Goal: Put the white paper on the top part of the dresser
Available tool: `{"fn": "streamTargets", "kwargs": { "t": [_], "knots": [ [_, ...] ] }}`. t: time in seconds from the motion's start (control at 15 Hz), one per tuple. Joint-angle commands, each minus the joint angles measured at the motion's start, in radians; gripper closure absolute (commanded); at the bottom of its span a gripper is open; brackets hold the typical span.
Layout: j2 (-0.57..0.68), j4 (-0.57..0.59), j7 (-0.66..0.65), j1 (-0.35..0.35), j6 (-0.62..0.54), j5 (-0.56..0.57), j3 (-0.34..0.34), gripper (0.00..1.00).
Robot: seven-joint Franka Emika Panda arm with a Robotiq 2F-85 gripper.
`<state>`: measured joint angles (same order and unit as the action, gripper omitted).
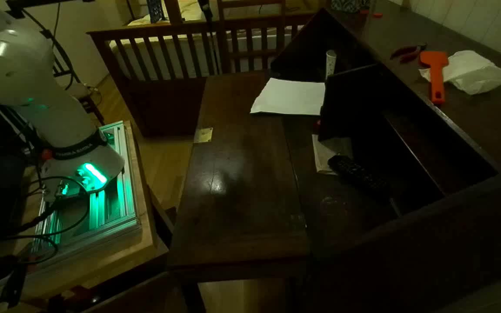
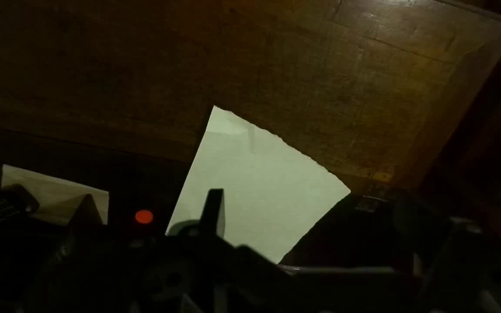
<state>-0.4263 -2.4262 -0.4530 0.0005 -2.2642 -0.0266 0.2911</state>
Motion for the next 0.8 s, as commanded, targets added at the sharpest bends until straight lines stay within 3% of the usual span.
{"fn": "streamTargets", "kwargs": {
  "t": [0.0,0.13,0.33,0.53,0.73],
  "knots": [
    [0.003,0.002,-0.008,0.022,0.003,0.012,-0.021,0.00],
    [0.043,0.004,0.010,0.020,-0.057,-0.007,-0.040,0.00],
    [0.044,-0.069,0.122,0.024,-0.217,-0.095,-0.153,0.00],
    [0.122,-0.116,0.334,0.075,-0.434,-0.308,-0.307,0.00],
    [0.160,-0.125,0.592,0.311,-0.490,-0.561,-0.571,0.00]
  ]
}}
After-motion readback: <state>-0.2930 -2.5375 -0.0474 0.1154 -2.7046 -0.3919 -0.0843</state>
